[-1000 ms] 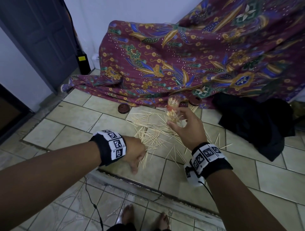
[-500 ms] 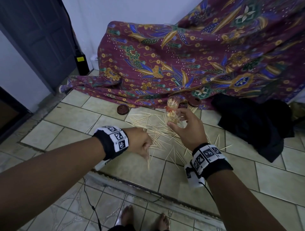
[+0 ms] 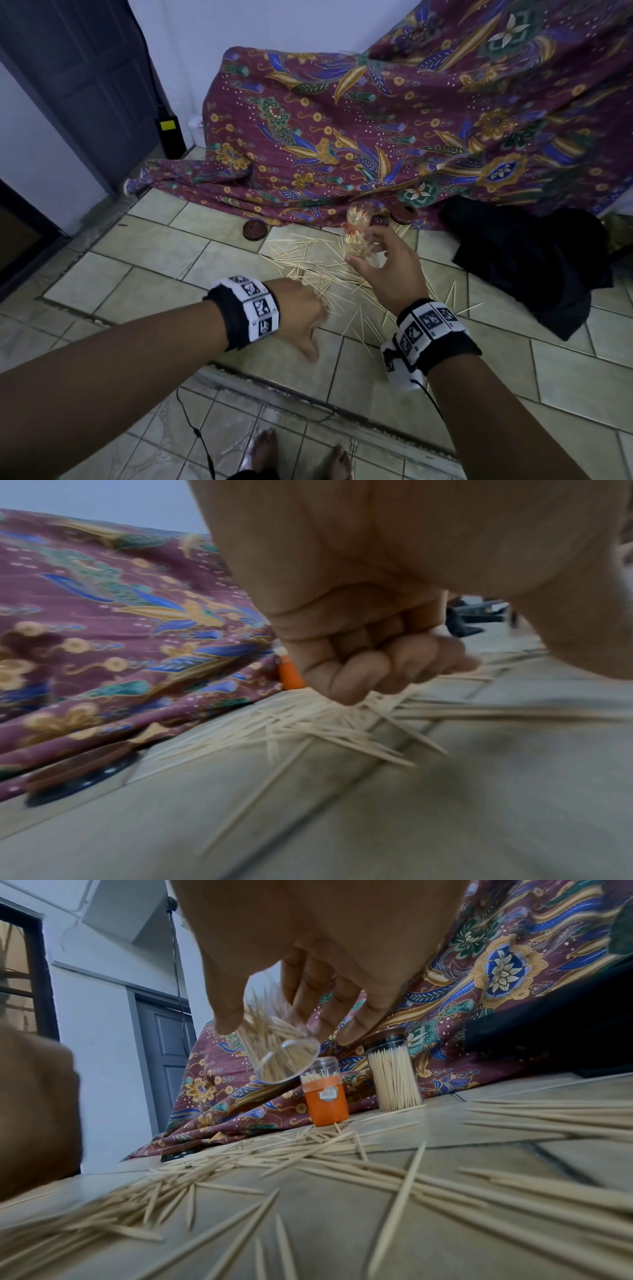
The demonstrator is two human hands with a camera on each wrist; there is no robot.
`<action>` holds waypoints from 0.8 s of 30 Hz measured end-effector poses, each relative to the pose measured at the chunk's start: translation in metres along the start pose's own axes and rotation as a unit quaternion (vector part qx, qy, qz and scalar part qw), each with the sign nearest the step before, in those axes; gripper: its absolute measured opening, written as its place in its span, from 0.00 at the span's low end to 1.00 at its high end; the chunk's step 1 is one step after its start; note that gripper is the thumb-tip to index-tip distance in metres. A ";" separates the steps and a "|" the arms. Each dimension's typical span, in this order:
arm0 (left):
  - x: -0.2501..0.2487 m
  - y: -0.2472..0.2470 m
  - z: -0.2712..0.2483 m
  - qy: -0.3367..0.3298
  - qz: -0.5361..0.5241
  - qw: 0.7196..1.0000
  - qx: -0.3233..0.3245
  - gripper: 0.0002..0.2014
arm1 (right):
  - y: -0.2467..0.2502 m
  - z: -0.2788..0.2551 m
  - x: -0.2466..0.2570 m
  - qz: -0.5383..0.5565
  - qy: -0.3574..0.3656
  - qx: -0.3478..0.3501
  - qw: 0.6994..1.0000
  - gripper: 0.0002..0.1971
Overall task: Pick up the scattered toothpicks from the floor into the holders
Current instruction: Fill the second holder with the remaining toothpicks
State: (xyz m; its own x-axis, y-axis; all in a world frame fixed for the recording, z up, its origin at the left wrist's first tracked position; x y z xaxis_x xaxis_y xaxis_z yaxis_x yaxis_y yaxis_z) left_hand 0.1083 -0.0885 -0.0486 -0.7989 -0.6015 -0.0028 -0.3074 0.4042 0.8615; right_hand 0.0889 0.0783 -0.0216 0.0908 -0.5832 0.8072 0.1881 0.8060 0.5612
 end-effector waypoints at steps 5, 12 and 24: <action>0.008 0.002 0.001 0.009 0.032 0.999 0.013 0.25 | 0.001 0.002 -0.001 0.001 0.000 0.004 1.000 0.23; 0.059 0.009 0.005 0.097 -0.029 0.995 -0.021 0.21 | 0.001 0.001 -0.001 0.001 0.001 0.009 1.000 0.22; 0.093 -0.003 -0.014 0.262 -0.154 0.953 -0.009 0.11 | 0.008 0.007 -0.010 -0.003 0.001 0.000 1.000 0.21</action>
State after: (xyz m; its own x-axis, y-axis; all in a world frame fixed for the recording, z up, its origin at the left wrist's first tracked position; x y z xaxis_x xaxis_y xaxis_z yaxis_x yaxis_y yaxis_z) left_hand 0.0416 -0.1551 -0.0441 -0.3035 -0.9528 -0.0080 -0.4724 0.1431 0.8697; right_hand 0.0828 0.0911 -0.0239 0.0918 -0.5882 0.8035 0.1885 0.8026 0.5660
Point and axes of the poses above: each hand's wrist, its own z-axis towards the middle knuckle, its own y-axis out of the back of the hand, x = y × z, the point moved 5 cm from there along z, towards the middle knuckle, and after that the axes turned 2 degrees about z, right-handed, at the moved point
